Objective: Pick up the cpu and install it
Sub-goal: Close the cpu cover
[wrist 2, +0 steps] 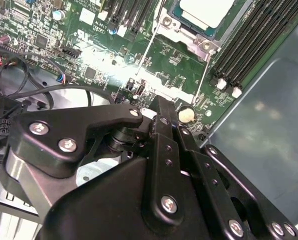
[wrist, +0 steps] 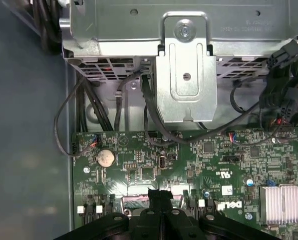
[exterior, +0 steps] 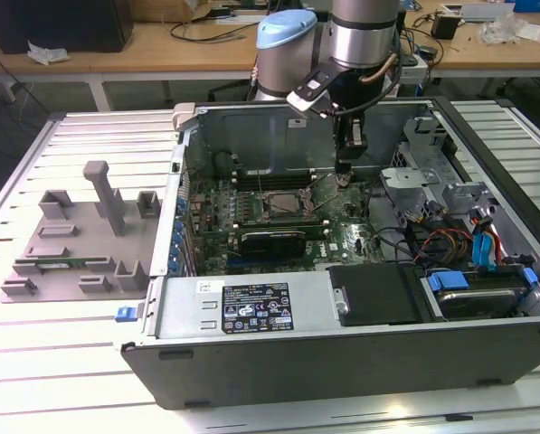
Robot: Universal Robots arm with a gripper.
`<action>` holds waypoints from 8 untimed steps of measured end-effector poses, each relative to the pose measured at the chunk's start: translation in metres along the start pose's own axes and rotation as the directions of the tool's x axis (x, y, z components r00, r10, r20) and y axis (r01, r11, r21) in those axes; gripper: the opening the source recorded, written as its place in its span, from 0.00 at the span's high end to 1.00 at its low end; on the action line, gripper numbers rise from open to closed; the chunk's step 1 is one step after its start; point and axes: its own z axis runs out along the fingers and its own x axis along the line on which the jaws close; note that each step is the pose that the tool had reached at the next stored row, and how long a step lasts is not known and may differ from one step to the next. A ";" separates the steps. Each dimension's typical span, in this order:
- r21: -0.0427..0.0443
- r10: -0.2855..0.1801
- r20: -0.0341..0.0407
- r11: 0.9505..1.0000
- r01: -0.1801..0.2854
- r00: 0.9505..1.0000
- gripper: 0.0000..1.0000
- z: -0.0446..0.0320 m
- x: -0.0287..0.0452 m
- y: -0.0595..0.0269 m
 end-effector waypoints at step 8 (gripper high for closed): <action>0.022 -0.001 0.001 1.000 0.001 1.000 0.89 0.0055 0.0006 0.0124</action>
